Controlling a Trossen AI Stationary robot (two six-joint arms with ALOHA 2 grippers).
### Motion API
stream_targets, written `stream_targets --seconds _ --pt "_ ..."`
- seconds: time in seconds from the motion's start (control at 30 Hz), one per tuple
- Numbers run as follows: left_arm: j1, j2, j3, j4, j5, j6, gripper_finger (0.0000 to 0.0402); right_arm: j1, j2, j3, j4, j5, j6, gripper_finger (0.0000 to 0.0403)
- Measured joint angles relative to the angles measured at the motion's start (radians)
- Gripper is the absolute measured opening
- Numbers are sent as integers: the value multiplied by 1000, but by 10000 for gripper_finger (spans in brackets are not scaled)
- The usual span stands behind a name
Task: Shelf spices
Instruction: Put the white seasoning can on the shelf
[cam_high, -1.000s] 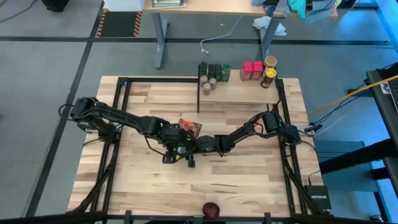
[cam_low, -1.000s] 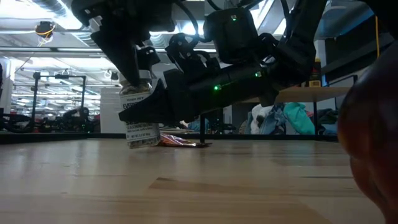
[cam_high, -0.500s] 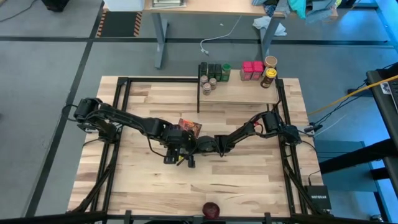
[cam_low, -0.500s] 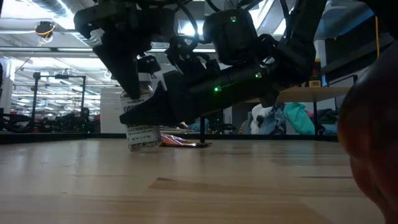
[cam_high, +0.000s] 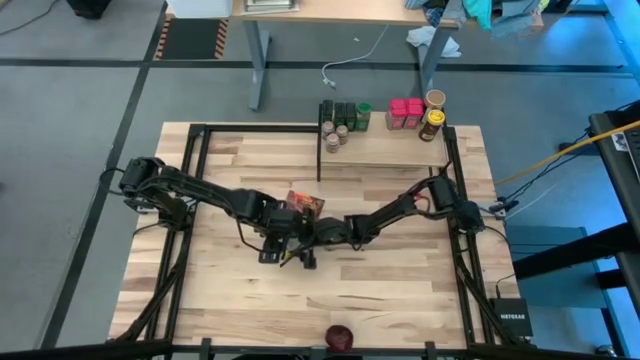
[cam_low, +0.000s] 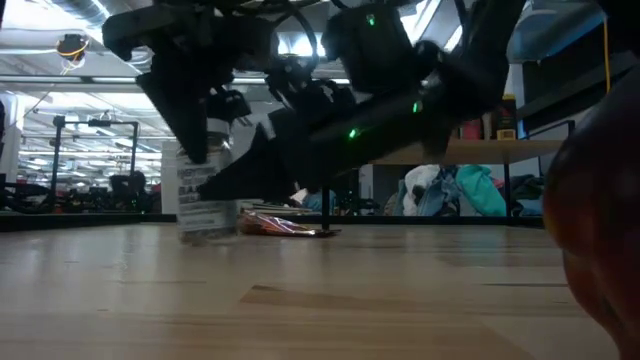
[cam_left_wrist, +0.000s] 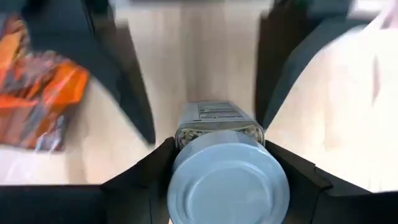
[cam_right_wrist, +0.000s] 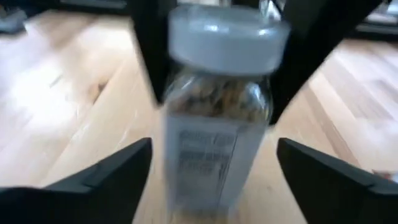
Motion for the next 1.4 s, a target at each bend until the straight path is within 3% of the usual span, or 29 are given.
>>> stream_targets --seconds 0.13,0.27,0.5,0.67,0.77,0.93,1.03,1.27,1.4 --pt "-5 -21 46 -52 -30 5 191 17 -118 0 -244 -8 -32 390" --pt "-5 -56 113 -115 -52 8 191 56 -230 0 -453 7 -40 390" --pt "6 -87 295 -273 -150 6 191 166 -388 -14 -629 212 -37 381" --pt "47 -87 429 -318 -153 49 191 230 -463 -112 -591 362 -31 381" --pt "94 -85 516 -316 -150 93 191 260 -483 -215 -475 416 -10 381" --pt "215 -22 703 -324 -109 179 191 311 -496 -386 -152 422 1 381" --pt "289 62 853 -358 -76 234 191 332 -495 -442 -45 421 3 381" --pt "414 308 1189 -377 -36 352 191 341 -495 -456 -22 417 49 381" --pt "456 360 1155 -274 -26 424 191 347 -493 -457 -49 403 103 381"
